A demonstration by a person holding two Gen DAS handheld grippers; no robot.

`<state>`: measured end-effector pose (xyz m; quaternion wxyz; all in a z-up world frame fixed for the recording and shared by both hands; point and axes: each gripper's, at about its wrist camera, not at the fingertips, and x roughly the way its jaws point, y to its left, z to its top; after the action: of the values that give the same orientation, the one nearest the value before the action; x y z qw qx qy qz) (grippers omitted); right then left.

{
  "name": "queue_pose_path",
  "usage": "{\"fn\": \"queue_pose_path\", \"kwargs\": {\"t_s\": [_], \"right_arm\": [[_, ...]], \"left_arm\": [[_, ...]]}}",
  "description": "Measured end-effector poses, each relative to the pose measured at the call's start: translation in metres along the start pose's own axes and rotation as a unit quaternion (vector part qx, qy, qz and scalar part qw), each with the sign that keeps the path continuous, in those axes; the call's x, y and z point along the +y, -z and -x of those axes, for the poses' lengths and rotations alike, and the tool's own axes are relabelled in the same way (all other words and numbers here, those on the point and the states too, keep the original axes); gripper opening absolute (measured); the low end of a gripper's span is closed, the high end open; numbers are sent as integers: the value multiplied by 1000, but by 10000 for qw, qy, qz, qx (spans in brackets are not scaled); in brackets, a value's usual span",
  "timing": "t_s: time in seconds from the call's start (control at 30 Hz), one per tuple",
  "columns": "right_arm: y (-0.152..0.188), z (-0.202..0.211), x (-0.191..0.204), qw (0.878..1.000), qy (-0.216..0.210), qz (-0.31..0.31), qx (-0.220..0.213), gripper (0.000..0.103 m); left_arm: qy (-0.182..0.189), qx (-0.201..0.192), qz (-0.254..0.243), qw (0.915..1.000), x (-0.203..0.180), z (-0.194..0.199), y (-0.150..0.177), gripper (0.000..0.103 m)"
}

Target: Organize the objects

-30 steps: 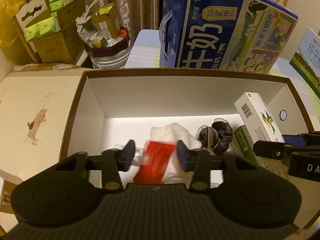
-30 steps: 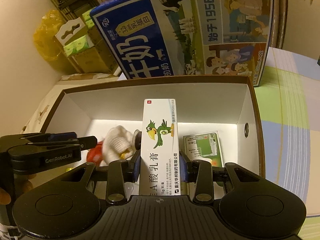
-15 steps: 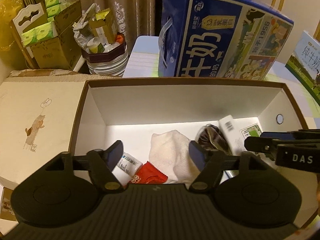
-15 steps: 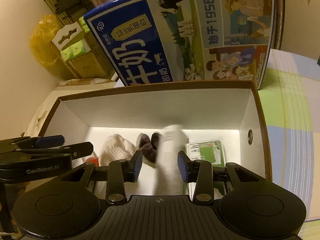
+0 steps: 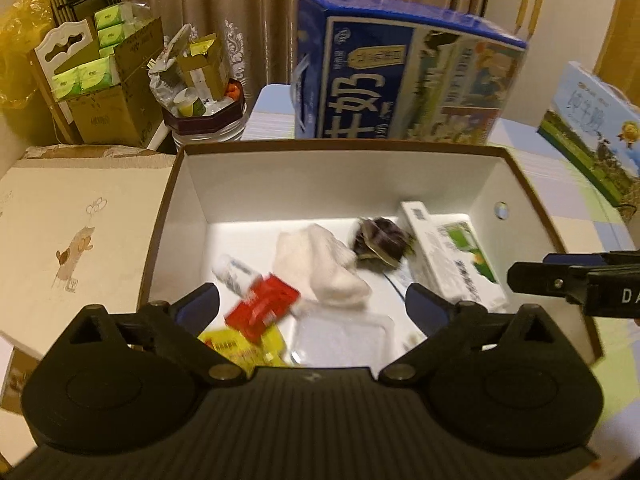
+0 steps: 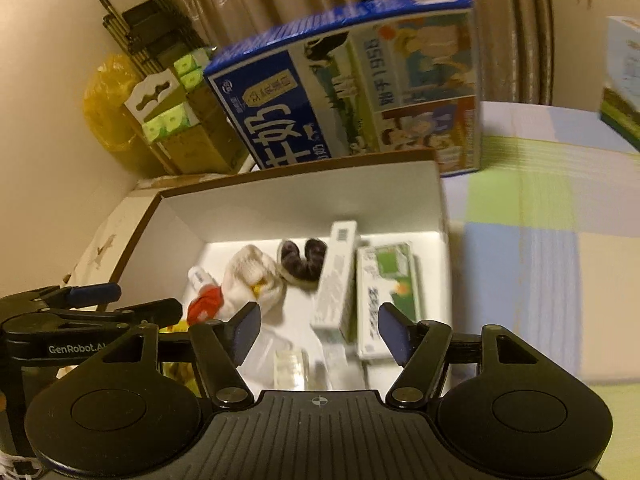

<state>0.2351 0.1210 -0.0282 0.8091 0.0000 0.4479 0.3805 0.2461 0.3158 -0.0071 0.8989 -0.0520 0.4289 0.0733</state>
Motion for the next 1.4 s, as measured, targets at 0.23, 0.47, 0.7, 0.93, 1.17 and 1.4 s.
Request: {"fn": "queue_pose_path", "kwargs": {"t_s": [0.23, 0.47, 0.7, 0.93, 1.17, 1.4], "right_arm": [[36, 59, -9, 9997, 217, 61, -20, 63], [74, 108, -32, 9986, 528, -4, 73, 63], [117, 155, -55, 9974, 719, -36, 87, 63], [151, 193, -67, 9976, 677, -122, 73, 63], [177, 224, -78, 9978, 645, -162, 53, 63], [198, 247, -85, 9979, 630, -168, 27, 63]], "left_arm": [[109, -102, -38, 9999, -37, 49, 31, 102], [299, -117, -39, 9995, -76, 85, 65, 102], [463, 6, -89, 9989, -120, 109, 103, 101], [533, 102, -228, 9983, -158, 126, 136, 101], [540, 97, -290, 9981, -188, 145, 162, 101], [573, 60, -338, 9978, -209, 164, 183, 101]]}}
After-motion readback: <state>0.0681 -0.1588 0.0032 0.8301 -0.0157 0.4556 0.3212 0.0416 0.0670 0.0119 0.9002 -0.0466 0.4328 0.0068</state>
